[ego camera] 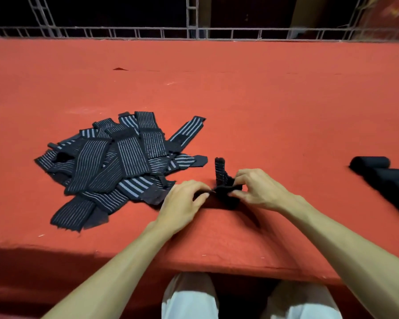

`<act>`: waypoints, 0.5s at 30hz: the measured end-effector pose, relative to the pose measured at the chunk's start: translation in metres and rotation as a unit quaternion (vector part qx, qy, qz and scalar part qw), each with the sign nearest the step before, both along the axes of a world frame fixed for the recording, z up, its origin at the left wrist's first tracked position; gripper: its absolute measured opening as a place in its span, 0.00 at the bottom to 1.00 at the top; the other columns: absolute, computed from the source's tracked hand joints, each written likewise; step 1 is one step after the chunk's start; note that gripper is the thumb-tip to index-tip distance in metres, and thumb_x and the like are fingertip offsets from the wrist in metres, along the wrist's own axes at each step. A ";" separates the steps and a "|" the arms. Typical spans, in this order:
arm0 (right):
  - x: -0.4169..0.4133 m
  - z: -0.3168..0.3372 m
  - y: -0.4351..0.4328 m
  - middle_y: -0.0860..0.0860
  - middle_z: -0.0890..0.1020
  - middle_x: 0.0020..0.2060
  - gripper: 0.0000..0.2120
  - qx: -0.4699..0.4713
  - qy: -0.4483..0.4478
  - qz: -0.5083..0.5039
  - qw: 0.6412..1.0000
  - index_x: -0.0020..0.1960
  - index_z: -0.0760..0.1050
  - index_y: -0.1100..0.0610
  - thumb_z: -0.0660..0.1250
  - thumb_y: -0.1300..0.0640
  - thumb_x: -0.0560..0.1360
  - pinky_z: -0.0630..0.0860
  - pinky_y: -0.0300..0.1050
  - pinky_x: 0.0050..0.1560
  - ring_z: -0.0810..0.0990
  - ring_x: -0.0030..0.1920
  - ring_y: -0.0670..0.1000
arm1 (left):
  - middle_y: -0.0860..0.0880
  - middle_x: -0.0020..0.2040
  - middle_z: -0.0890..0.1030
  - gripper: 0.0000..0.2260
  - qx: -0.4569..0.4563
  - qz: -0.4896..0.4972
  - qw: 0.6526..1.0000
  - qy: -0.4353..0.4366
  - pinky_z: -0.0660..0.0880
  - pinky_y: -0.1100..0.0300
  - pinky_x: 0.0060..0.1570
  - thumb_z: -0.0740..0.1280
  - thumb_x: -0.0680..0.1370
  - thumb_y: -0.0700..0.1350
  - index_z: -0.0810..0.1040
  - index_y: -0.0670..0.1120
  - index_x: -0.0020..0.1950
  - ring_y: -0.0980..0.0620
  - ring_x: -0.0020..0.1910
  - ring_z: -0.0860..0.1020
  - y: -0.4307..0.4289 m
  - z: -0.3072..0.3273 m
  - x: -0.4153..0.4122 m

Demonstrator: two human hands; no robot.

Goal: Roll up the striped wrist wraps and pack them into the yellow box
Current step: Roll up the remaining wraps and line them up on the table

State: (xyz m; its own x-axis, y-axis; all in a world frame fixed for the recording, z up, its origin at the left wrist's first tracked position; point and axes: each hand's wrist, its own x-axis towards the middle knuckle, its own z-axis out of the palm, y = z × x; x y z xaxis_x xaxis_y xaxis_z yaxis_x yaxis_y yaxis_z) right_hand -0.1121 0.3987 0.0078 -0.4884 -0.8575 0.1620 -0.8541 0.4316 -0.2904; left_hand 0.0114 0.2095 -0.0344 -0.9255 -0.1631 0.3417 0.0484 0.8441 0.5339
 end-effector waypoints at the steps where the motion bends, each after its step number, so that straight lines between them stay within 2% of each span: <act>1: 0.001 0.001 0.010 0.50 0.81 0.43 0.10 0.003 -0.004 -0.011 1.000 0.50 0.84 0.53 0.69 0.49 0.75 0.74 0.50 0.49 0.79 0.45 0.52 | 0.56 0.51 0.82 0.07 -0.003 -0.013 1.000 -0.022 0.72 0.51 0.58 0.67 0.78 0.49 0.81 0.52 0.55 0.54 0.53 0.78 0.008 0.000 0.001; 4: 0.008 0.003 0.042 0.49 0.80 0.43 0.18 0.014 -0.001 -0.060 0.998 0.51 0.84 0.53 0.62 0.40 0.78 0.72 0.48 0.47 0.78 0.44 0.51 | 0.55 0.50 0.83 0.12 0.015 -0.037 0.992 -0.116 0.74 0.53 0.55 0.62 0.79 0.59 0.82 0.55 0.51 0.54 0.52 0.79 0.032 0.002 -0.003; 5: 0.011 0.002 0.048 0.50 0.79 0.43 0.20 0.024 0.004 -0.068 0.997 0.51 0.83 0.53 0.60 0.40 0.79 0.71 0.47 0.46 0.78 0.44 0.52 | 0.55 0.47 0.83 0.15 0.041 -0.030 0.991 -0.123 0.75 0.52 0.53 0.59 0.78 0.63 0.81 0.57 0.49 0.53 0.49 0.80 0.038 0.004 -0.006; 7: 0.017 -0.002 0.055 0.50 0.78 0.45 0.20 0.034 0.016 -0.065 0.997 0.53 0.83 0.53 0.58 0.42 0.80 0.70 0.47 0.46 0.76 0.46 0.52 | 0.56 0.43 0.82 0.16 0.108 0.003 0.991 -0.084 0.76 0.51 0.49 0.57 0.75 0.67 0.77 0.58 0.46 0.54 0.43 0.79 0.046 0.007 -0.017; 9: 0.020 -0.005 0.055 0.49 0.79 0.48 0.20 0.030 0.015 -0.055 0.998 0.54 0.82 0.54 0.58 0.43 0.81 0.70 0.46 0.49 0.75 0.50 0.51 | 0.56 0.47 0.79 0.11 0.153 0.017 0.988 -0.026 0.76 0.53 0.48 0.63 0.76 0.62 0.74 0.57 0.51 0.56 0.43 0.78 0.055 0.012 -0.027; 11: 0.021 -0.007 0.056 0.48 0.79 0.50 0.21 0.026 0.022 -0.041 0.999 0.51 0.82 0.55 0.56 0.42 0.81 0.72 0.47 0.52 0.75 0.53 0.50 | 0.54 0.52 0.76 0.15 0.186 0.004 0.983 -0.002 0.75 0.57 0.49 0.68 0.75 0.58 0.70 0.55 0.58 0.55 0.45 0.77 0.067 0.018 -0.035; 13: 0.021 -0.008 0.054 0.50 0.80 0.46 0.25 0.023 0.046 -0.021 0.998 0.45 0.82 0.56 0.54 0.41 0.79 0.75 0.52 0.49 0.76 0.51 0.52 | 0.53 0.53 0.75 0.20 0.201 0.000 0.980 0.013 0.75 0.57 0.50 0.72 0.73 0.57 0.68 0.55 0.59 0.53 0.45 0.78 0.074 0.019 -0.041; 15: 0.020 -0.009 0.053 0.52 0.80 0.42 0.25 0.005 0.074 -0.006 0.997 0.41 0.81 0.58 0.53 0.41 0.78 0.77 0.53 0.44 0.77 0.47 0.53 | 0.54 0.52 0.74 0.22 0.202 0.009 0.979 0.020 0.75 0.56 0.50 0.73 0.72 0.57 0.68 0.55 0.60 0.52 0.44 0.78 0.075 0.018 -0.046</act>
